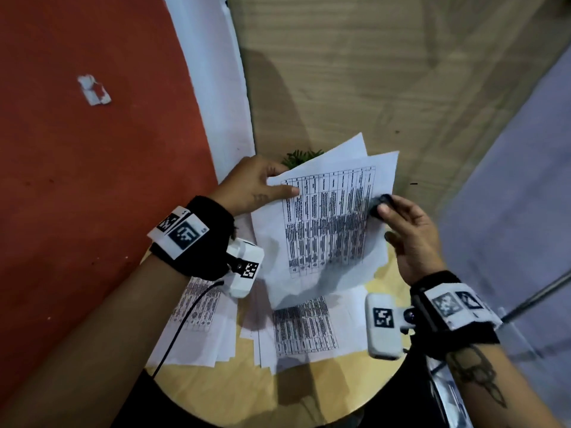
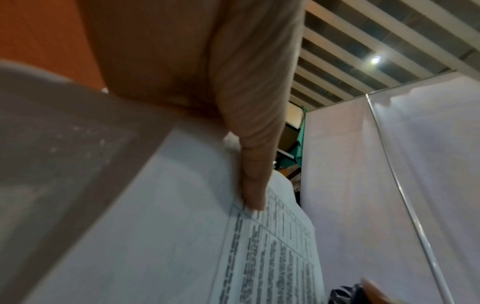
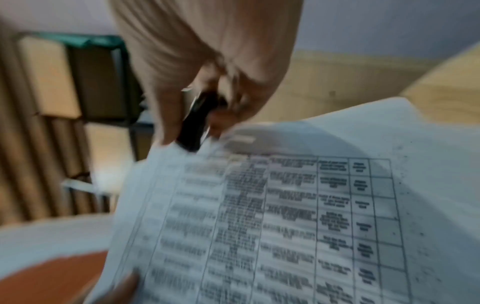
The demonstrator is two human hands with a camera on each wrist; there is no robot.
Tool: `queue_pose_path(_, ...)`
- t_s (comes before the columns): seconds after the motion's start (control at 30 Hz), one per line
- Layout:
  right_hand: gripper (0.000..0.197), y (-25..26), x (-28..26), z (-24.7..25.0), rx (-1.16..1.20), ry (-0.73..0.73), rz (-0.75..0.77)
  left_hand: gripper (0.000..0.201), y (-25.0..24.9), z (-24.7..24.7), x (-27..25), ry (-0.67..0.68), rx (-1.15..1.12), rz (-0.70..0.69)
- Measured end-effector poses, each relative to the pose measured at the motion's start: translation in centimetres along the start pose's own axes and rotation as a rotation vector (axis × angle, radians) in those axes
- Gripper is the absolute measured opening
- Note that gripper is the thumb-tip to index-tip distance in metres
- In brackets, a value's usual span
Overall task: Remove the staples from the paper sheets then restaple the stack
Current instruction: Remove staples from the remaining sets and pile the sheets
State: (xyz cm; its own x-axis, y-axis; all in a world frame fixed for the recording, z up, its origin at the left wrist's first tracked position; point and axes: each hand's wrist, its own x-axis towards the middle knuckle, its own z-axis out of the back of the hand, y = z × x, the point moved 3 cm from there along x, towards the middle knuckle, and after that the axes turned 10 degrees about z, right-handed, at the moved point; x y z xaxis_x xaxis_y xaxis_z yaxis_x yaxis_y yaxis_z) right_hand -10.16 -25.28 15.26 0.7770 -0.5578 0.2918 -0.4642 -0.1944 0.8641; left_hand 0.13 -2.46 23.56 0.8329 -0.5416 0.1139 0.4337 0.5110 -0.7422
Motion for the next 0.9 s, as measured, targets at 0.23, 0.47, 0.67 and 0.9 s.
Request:
queue_pose_path(0.23,0.047,3.9,-1.6,-6.4,-0.578,0.133,0.667,0.019,-0.8,1.3,-0.4,-0.131,0.134,-0.028)
queue_pose_path(0.47,0.041,4.0,-2.5,-11.8,-0.901,0.53,0.959,0.014,-2.1,2.4,-1.2,-0.064,0.107,-0.042)
queue_pose_path(0.67,0.039,5.3,-2.7,-12.5,-1.012,0.626,1.099,0.039,-2.4,2.8,-1.4,0.045,-0.01,0.05)
queue_pose_path(0.9,0.034,6.0,-2.9,-12.5,-1.1,0.655,1.178,0.029,-3.0,2.1,-1.6,0.063,-0.064,0.082)
